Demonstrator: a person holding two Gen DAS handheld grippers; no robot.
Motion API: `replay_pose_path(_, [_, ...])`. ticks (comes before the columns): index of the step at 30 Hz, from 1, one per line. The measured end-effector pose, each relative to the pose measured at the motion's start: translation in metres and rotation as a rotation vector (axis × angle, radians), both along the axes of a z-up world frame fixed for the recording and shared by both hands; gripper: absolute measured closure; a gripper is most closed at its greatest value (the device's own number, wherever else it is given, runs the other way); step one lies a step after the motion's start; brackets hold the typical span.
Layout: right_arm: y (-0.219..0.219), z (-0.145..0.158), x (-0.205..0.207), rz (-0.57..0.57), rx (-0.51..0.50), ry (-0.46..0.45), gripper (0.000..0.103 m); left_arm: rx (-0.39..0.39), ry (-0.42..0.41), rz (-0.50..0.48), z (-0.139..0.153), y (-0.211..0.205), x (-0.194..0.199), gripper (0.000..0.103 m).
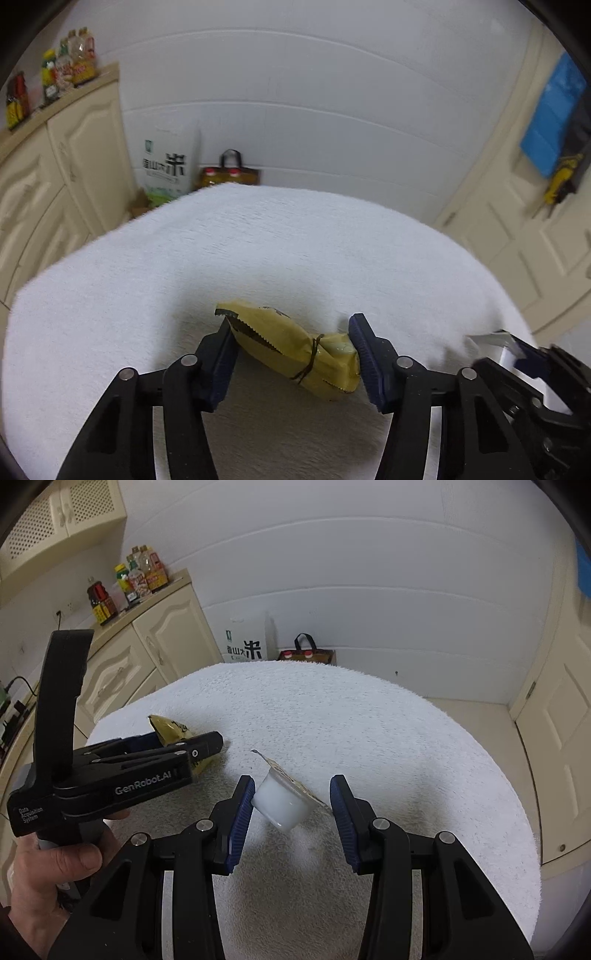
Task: Collect trash
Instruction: 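Carry the cup and yellow wrapper over the blue bin and open both tools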
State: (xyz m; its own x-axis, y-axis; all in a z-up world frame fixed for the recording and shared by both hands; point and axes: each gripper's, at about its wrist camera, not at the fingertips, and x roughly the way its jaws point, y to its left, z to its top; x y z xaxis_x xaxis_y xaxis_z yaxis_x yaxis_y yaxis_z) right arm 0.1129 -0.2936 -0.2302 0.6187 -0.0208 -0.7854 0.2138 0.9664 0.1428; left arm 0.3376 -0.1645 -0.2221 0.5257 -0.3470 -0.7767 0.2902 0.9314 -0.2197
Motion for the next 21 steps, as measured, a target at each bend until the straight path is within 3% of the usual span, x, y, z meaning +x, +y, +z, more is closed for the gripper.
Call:
replay_pose_path(10, [-0.007,0.02,-0.028,-0.032,0.008,-0.032,0.06,0.006,-0.057,-0.042,0.017,0.009,-0.021,0.051])
replay_pose_path(21, [-0.013,0.061,-0.081,-0.066,0.004,-0.112,0.06,0.001,-0.174,-0.087,0.057,0.017,-0.086,0.051])
